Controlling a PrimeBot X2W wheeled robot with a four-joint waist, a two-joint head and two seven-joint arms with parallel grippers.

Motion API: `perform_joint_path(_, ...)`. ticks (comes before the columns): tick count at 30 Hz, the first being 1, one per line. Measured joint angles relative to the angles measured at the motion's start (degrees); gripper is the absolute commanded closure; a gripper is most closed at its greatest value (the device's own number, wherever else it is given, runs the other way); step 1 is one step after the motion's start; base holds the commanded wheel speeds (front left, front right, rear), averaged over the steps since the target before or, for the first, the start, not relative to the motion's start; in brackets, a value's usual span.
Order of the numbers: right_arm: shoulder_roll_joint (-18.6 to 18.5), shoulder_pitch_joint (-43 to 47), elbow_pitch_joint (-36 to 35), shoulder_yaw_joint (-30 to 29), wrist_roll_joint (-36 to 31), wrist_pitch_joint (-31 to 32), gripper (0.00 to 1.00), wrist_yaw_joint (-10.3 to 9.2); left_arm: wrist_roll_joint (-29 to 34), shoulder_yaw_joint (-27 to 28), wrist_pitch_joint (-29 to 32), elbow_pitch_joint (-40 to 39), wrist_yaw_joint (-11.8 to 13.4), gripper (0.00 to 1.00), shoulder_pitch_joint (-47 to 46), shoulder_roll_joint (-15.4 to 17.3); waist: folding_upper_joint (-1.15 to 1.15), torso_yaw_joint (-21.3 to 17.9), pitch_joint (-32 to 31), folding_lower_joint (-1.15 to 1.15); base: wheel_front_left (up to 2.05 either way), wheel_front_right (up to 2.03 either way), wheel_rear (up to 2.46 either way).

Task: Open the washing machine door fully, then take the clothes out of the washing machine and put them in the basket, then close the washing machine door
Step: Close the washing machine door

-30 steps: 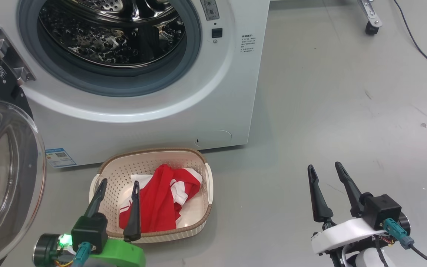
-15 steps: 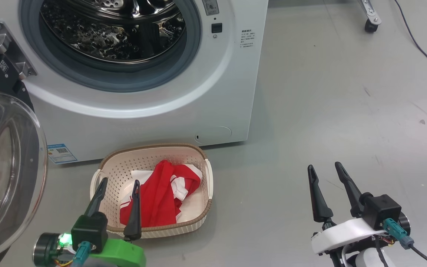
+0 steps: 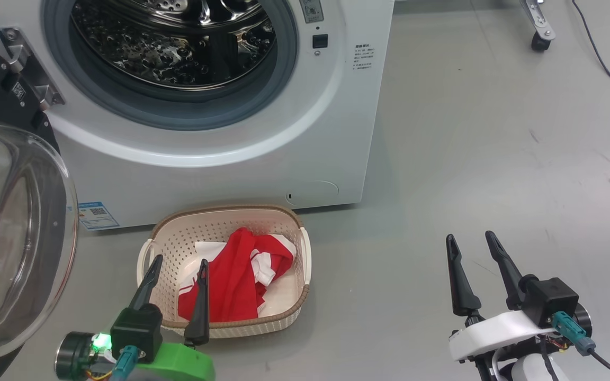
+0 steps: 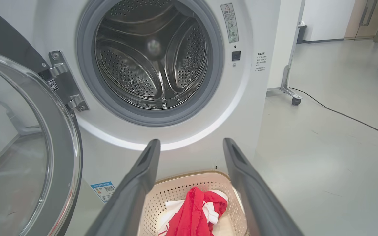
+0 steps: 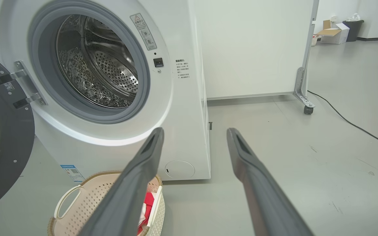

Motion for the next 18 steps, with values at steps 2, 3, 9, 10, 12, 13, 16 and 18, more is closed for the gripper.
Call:
perform_joint_path(2,0.0,0.1,0.0,-0.2,-0.2,0.0,0.00,0.00,0.0,0.0,0.0,0.0,0.0,0.00,0.0,0.0,0.00,0.6,-0.1,0.00,0.00,0.00,0.00)
perform_joint_path(3,0.0,0.1,0.0,-0.3,-0.4,0.0,0.00,0.01,0.0,-0.1,0.0,0.0,0.0,0.00,0.0,0.0,0.00,0.9,-0.2,0.00,0.00,0.00,0.00)
perform_joint_path(9,0.0,0.4,0.0,-0.7,-0.5,0.0,0.00,0.01,0.0,-0.4,0.0,0.0,0.0,0.00,0.0,0.0,0.00,2.9,-0.4,0.00,0.00,0.00,0.00)
perform_joint_path(10,0.0,0.5,0.0,-0.8,-0.6,0.0,0.00,0.01,0.0,-0.4,0.0,0.0,0.0,0.00,0.0,0.0,0.00,3.4,-0.4,0.00,0.00,0.00,0.00)
perform_joint_path(12,0.0,1.0,0.0,-0.8,-0.7,0.0,0.00,0.01,0.0,-0.4,-0.1,0.0,0.0,0.00,0.0,0.0,0.00,4.4,-0.5,0.00,0.00,0.00,0.00)
perform_joint_path(13,0.0,1.2,-0.1,-0.8,-0.9,0.0,0.00,0.01,0.0,-0.5,-0.1,0.0,0.0,0.00,0.0,0.0,0.00,5.0,-0.6,0.00,0.00,0.00,0.00)
perform_joint_path(16,-0.2,1.2,-0.2,-0.9,-1.0,0.0,0.00,0.07,0.0,-0.5,-0.1,0.0,0.0,0.00,0.0,0.0,0.00,6.8,-0.7,0.00,0.00,0.00,0.00)
perform_joint_path(18,-0.3,1.2,-0.3,-0.9,-1.0,0.0,0.00,0.09,0.0,-0.4,-0.2,0.1,0.0,0.00,0.0,0.0,0.00,8.2,-0.8,0.00,0.00,0.00,0.00)
